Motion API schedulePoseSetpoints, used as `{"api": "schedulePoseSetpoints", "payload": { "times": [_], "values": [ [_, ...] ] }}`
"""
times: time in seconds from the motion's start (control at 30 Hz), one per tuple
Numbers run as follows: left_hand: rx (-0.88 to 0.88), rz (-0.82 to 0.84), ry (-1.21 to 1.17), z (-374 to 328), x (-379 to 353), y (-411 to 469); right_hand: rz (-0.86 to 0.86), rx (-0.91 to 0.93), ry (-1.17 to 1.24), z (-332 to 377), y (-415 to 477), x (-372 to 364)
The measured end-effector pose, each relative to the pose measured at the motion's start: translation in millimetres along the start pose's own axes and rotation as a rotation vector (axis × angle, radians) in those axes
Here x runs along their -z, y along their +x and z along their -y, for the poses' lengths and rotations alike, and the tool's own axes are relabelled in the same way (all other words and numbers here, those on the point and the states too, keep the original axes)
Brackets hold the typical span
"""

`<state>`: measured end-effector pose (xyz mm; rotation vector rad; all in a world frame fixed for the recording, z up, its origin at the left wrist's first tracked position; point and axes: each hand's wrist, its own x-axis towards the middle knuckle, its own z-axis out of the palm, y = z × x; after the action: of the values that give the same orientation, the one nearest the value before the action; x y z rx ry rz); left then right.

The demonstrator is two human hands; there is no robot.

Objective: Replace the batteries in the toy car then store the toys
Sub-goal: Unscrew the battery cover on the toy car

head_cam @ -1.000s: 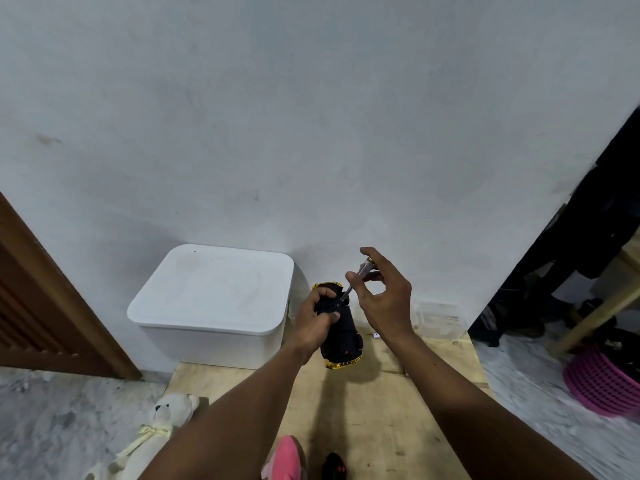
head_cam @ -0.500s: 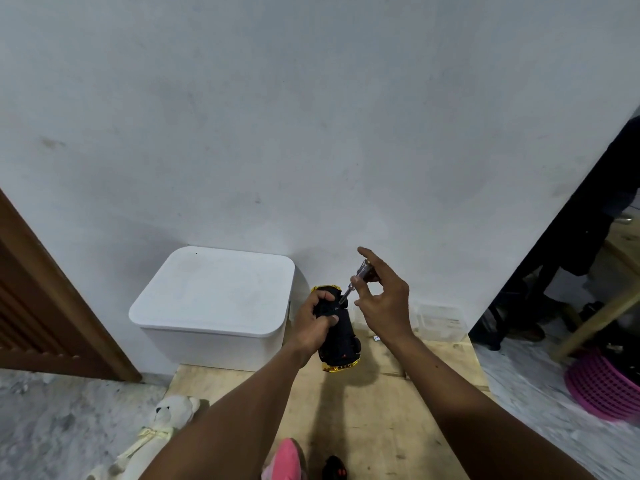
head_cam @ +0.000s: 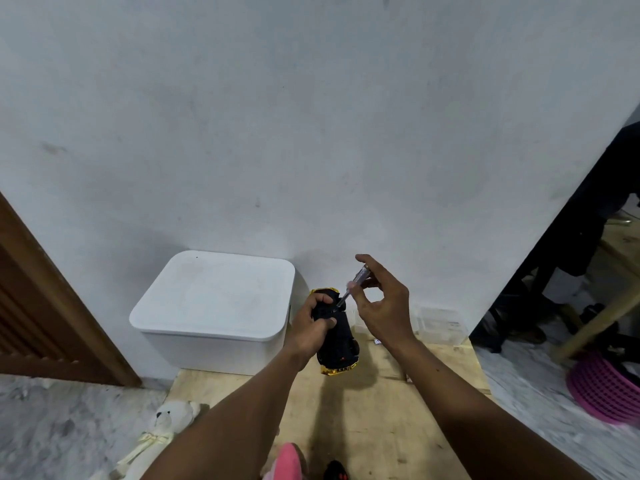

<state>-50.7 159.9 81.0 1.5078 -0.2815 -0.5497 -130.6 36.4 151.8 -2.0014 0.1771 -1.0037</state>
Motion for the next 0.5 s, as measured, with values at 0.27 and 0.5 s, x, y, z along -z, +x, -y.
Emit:
{"api": "schedulePoseSetpoints", "payload": {
  "times": [0.27, 0.5],
  "values": [
    [-0.011, 0.011, 0.003, -5.3, -1.0, -0.7, 0.026, -0.096, 0.021, 0.4, 3.2, -1.2],
    [-0.017, 0.007, -0.006, -5.5, -1.3, -0.4, 0.037, -0.111, 0.049, 2.5, 3.5, -3.2]
  ]
}}
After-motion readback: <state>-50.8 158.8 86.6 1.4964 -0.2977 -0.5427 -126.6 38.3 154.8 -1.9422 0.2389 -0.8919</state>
